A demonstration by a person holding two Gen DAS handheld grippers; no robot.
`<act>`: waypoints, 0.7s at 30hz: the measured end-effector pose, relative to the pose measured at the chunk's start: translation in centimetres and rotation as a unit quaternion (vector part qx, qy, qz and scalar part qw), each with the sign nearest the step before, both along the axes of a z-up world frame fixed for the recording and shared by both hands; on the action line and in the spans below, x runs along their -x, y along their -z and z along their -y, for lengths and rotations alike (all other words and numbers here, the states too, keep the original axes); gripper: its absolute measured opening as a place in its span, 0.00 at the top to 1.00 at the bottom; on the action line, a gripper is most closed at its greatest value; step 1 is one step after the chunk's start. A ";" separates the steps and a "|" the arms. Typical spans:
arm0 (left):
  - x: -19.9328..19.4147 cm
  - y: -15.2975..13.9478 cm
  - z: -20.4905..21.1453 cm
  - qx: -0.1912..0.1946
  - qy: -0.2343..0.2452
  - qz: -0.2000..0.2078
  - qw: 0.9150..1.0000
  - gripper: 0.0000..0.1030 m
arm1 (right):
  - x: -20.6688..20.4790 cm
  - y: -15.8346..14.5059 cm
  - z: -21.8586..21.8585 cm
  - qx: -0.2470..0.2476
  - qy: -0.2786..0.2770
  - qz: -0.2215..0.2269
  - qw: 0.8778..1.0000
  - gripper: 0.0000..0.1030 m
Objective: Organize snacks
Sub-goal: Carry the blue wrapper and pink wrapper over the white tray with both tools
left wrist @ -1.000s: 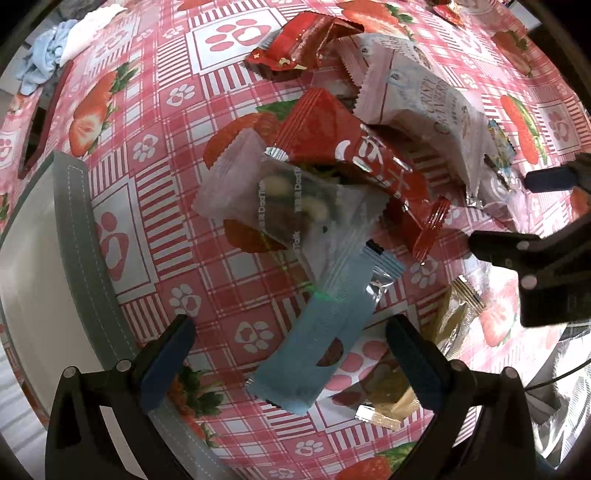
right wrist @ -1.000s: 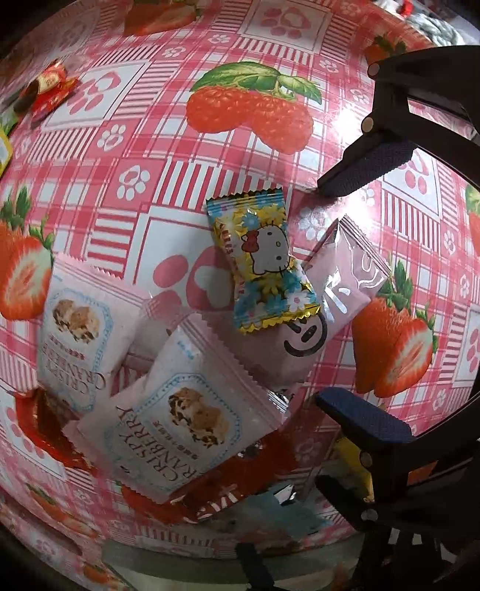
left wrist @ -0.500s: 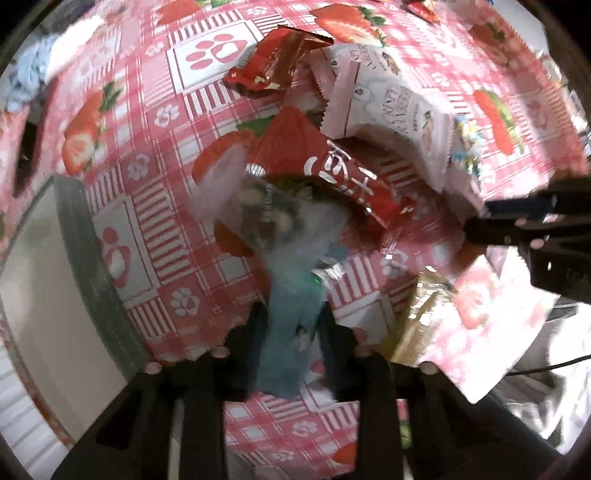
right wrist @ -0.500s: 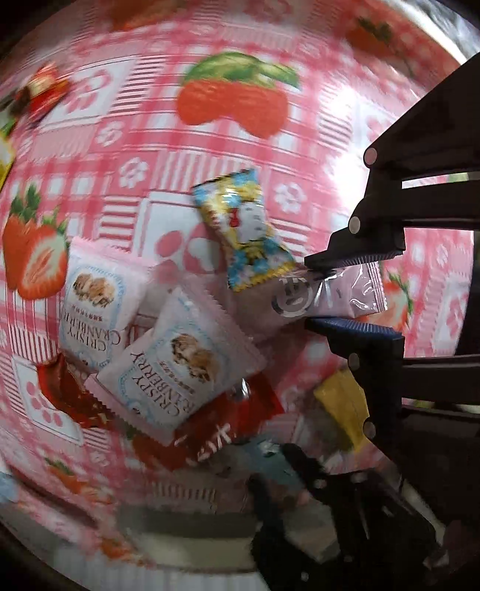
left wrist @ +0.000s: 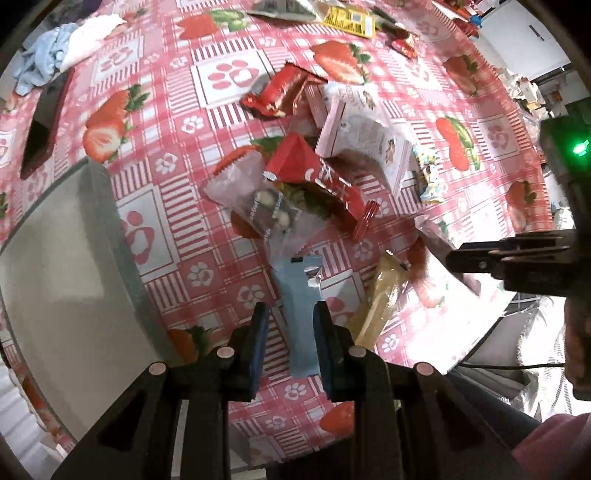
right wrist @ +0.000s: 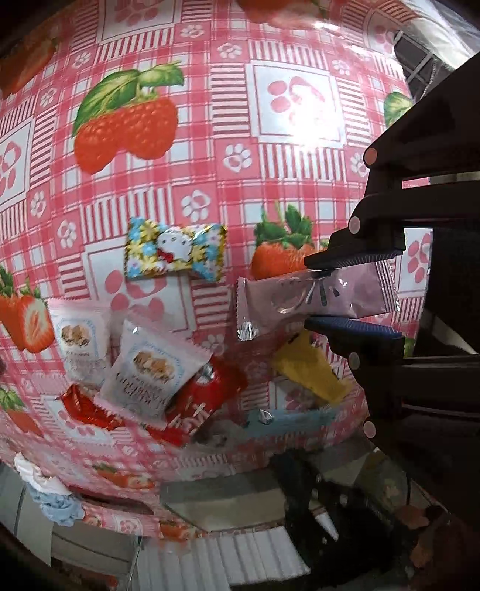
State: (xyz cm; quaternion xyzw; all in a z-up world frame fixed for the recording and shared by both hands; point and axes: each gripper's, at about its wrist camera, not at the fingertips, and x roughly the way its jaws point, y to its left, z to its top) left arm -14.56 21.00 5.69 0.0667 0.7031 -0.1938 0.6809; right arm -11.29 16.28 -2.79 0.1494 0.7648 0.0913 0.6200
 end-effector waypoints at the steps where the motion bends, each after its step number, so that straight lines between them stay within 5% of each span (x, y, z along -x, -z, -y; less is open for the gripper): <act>1: 0.1 -0.2 -0.4 0.000 0.001 0.003 1.000 0.73 | 0.2 0.5 0.1 0.016 -0.007 -0.002 1.000 0.73; 5: 0.6 -1.4 -1.0 0.000 -0.003 0.012 1.000 0.73 | 0.8 1.8 -0.6 0.066 -0.051 -0.008 0.996 0.72; 7: 0.8 -1.9 -1.6 0.001 -0.005 0.014 1.000 0.73 | 1.0 2.1 -1.1 0.084 -0.071 -0.007 0.994 0.61; 8: 0.9 -2.3 -2.2 0.000 -0.006 0.016 1.000 0.73 | 1.2 2.5 -1.2 0.095 -0.078 -0.006 0.992 0.43; 11: 1.0 -2.5 -2.9 0.001 -0.016 0.012 1.000 0.73 | 1.6 2.9 -1.7 0.120 -0.095 0.000 0.988 0.40; 14: 1.0 -2.1 -2.4 -0.006 -0.016 0.010 1.000 0.73 | 2.2 2.7 -2.6 0.141 -0.117 0.009 0.983 0.44; 16: 1.0 -1.4 -1.7 -0.014 -0.019 0.008 1.000 0.72 | 2.6 2.2 -2.6 0.139 -0.120 0.017 0.983 0.75; 21: 0.9 1.6 0.1 -0.021 -0.021 -0.024 0.999 0.50 | 2.5 1.2 -0.7 0.104 -0.085 0.009 0.991 0.75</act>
